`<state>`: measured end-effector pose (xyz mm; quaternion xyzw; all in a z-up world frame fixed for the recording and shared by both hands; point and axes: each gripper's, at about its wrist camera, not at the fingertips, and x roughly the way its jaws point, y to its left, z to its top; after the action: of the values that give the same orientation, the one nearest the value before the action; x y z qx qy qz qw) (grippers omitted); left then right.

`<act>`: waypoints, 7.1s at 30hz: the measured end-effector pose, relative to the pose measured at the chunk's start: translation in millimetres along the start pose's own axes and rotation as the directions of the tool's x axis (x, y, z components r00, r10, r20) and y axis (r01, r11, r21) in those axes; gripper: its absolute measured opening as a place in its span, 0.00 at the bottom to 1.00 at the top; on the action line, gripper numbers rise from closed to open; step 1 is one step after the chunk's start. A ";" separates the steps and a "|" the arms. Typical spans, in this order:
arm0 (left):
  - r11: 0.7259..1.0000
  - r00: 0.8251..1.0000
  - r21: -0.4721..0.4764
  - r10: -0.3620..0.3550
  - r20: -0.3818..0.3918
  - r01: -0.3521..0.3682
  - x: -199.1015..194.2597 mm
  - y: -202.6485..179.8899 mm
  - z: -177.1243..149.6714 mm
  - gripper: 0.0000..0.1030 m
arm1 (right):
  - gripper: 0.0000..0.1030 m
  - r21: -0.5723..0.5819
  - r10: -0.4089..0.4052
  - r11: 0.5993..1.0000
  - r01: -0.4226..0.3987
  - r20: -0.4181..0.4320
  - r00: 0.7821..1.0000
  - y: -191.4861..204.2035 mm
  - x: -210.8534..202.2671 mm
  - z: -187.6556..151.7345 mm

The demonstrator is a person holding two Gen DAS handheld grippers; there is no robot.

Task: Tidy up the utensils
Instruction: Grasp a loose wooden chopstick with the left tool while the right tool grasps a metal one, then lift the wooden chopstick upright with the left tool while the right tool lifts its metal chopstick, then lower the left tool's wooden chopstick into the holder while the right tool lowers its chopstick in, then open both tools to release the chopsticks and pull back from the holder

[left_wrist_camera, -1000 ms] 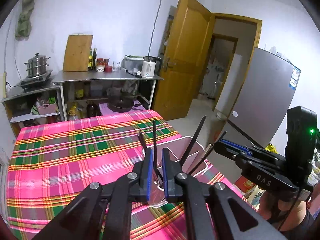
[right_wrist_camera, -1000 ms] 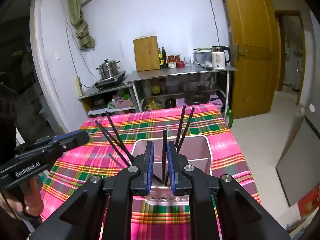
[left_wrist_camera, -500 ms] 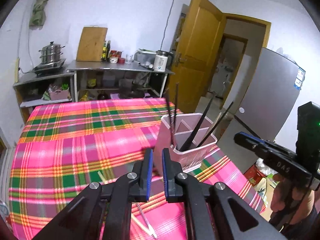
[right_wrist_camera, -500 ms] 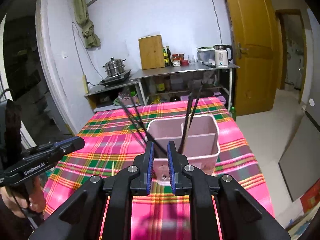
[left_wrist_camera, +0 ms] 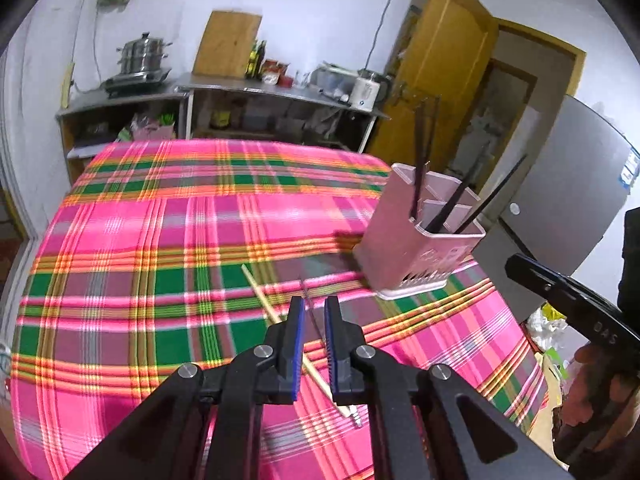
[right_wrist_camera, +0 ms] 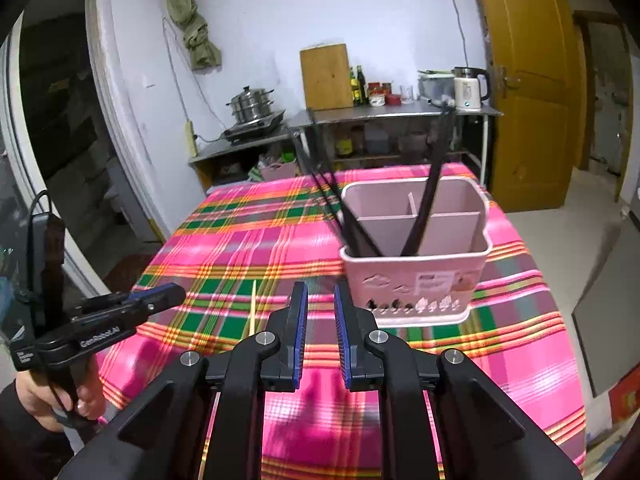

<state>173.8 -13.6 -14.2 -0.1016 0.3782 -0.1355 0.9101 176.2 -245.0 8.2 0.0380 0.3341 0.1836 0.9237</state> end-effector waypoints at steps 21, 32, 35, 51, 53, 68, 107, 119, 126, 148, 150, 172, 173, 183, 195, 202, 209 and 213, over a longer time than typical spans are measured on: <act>0.990 0.988 -0.114 0.069 -0.136 -0.085 100.3 44.7 -2.3 0.18 | 0.14 -0.013 0.038 0.999 -0.040 -0.130 0.991 13.0 58.6 -24.8; 0.989 0.979 -0.037 0.139 -0.146 -0.146 140.6 44.4 4.8 0.18 | 0.14 -0.013 0.045 0.999 -0.048 -0.175 0.984 14.0 80.3 -30.6; 0.989 0.980 0.009 0.148 -0.135 -0.148 138.7 45.5 1.5 0.11 | 0.14 -0.021 0.050 0.998 -0.055 -0.186 0.981 18.7 88.1 -31.9; 0.983 0.976 -0.048 0.167 -0.142 -0.175 86.6 95.4 -24.5 0.06 | 0.14 -0.040 0.065 0.996 -0.080 -0.303 0.951 42.8 167.1 -38.9; 0.984 0.976 -0.057 0.158 -0.147 -0.168 85.6 97.6 -24.3 0.06 | 0.14 -0.050 0.055 0.996 -0.075 -0.317 0.947 44.9 177.2 -38.3; 0.976 0.956 0.058 0.219 -0.195 -0.212 100.1 84.6 -13.8 0.06 | 0.09 -0.104 -0.012 0.994 -0.027 -0.356 0.934 56.3 202.8 -34.0; 0.996 0.998 0.067 0.051 0.046 -0.054 -29.0 21.5 48.2 0.05 | 0.05 -0.033 0.105 0.994 -0.108 -0.064 0.992 58.0 57.4 34.4; 0.995 0.999 0.097 -0.002 0.041 -0.002 -37.6 -6.3 50.7 0.05 | 0.05 -0.022 0.092 0.995 -0.093 -0.024 0.995 45.1 25.9 36.0; 0.991 0.998 0.123 -0.049 0.031 0.045 -34.9 -31.3 52.8 0.05 | 0.05 0.000 0.067 0.998 -0.067 0.007 0.998 27.3 1.4 37.3; 0.973 0.977 0.157 -0.185 0.102 0.168 -24.0 -107.7 135.4 0.05 | 0.05 0.080 -0.031 0.997 0.019 0.140 0.990 -31.9 -39.1 91.5; 0.973 0.976 0.161 -0.186 0.114 0.167 -22.2 -111.9 144.0 0.05 | 0.05 0.085 -0.037 0.996 0.025 0.154 0.987 -36.1 -40.6 95.7; 0.973 0.985 0.187 -0.153 0.074 0.137 54.2 -118.3 151.8 0.05 | 0.05 0.045 -0.087 0.996 0.083 0.099 0.991 -47.7 23.1 99.3; 0.973 0.986 0.186 -0.151 0.069 0.136 57.4 -117.5 150.2 0.05 | 0.05 0.040 -0.089 0.995 0.086 0.092 0.992 -47.4 26.6 97.9; 0.974 0.989 0.185 -0.143 0.037 0.134 69.5 -112.8 138.0 0.06 | 0.05 0.044 -0.086 0.995 0.084 0.041 0.995 -51.4 44.7 87.9; 0.974 0.987 0.191 -0.137 0.078 0.120 42.8 -111.2 136.4 0.06 | 0.12 0.030 -0.108 0.994 0.106 0.071 0.992 -47.1 24.7 91.5; 0.973 0.983 0.199 -0.142 0.112 0.118 17.3 -110.0 127.6 0.07 | 0.12 0.024 -0.111 0.994 0.109 0.104 0.988 -38.6 2.3 85.6; 0.973 0.982 0.198 -0.146 0.122 0.120 -2.5 -106.5 103.6 0.08 | 0.12 0.013 -0.121 0.993 0.120 0.112 0.986 -29.8 -16.3 65.0; 0.973 0.982 0.200 -0.145 0.120 0.119 -10.7 -104.4 85.1 0.16 | 0.12 0.005 -0.123 0.992 0.123 0.105 0.987 -22.1 -23.6 49.6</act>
<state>209.8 -101.5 81.9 -0.0473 0.2939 -0.2246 0.9279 197.7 -271.6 56.6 0.0261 0.2866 0.1245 0.9496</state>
